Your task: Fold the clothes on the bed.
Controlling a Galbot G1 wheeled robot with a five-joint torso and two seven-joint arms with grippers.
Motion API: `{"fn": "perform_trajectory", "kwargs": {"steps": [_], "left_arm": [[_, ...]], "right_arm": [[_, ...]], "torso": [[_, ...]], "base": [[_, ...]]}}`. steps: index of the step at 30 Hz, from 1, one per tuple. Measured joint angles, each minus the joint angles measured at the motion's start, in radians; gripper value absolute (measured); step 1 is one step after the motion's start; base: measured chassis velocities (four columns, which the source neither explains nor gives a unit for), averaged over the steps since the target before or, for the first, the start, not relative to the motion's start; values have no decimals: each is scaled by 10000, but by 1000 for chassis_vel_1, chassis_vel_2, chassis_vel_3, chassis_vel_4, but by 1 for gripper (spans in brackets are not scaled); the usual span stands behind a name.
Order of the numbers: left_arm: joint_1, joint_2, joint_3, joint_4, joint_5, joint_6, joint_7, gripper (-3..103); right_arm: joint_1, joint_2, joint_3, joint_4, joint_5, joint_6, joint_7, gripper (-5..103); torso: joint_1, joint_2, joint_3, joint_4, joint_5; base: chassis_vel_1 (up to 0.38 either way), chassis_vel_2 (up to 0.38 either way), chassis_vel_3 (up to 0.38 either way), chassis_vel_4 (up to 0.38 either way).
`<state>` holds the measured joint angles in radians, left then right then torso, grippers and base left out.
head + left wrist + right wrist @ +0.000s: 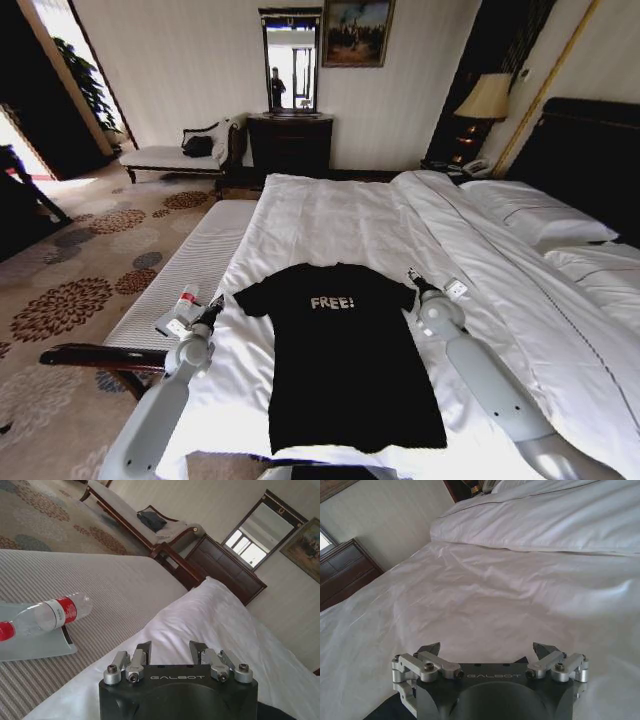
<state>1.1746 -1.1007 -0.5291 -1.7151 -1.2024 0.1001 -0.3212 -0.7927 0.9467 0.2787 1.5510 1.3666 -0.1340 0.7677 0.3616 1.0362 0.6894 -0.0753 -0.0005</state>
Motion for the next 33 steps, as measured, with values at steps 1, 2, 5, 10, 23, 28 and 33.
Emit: {"fn": "perform_trajectory", "kwargs": {"steps": [1,2,5,10,23,28,33], "left_arm": [[342,6,-406,-417,-213,72,-101,48],[585,3,-690,-698,-341,115,-171,54],[1220,-44,-1424,-1491,-682,241,-329,59],[1561,-67,-1663,-2409,-1329,732,-376,81],[1802,-100,-1524,-3715,-666,986,962,100],[1805,-289,-1310,-3801,-306,1003,864,100],[1956,-390,-1304,-3806,-139,1005,714,100]], "right_arm": [[156,37,-17,-224,175,-103,10,100],[298,77,-31,-427,338,-212,12,100],[577,192,-18,-890,714,-509,14,100],[385,277,645,-1628,583,-676,-378,100],[-99,346,767,-3182,-682,-398,-3294,100],[266,581,787,-3266,-157,-137,-3623,100],[458,784,717,-3373,-157,-57,-3665,100]], "torso": [[0,0,0,-1,-1],[0,0,0,0,-2],[-1,1,-1,4,0],[-1,0,-1,0,-2],[-1,0,-1,-3,0],[0,0,0,-2,0],[0,0,1,3,-2]], "base": [[0,0,0,0],[0,0,0,0],[0,0,0,0],[0,0,0,0],[0,0,0,0],[0,0,0,0],[0,0,0,0]]}}
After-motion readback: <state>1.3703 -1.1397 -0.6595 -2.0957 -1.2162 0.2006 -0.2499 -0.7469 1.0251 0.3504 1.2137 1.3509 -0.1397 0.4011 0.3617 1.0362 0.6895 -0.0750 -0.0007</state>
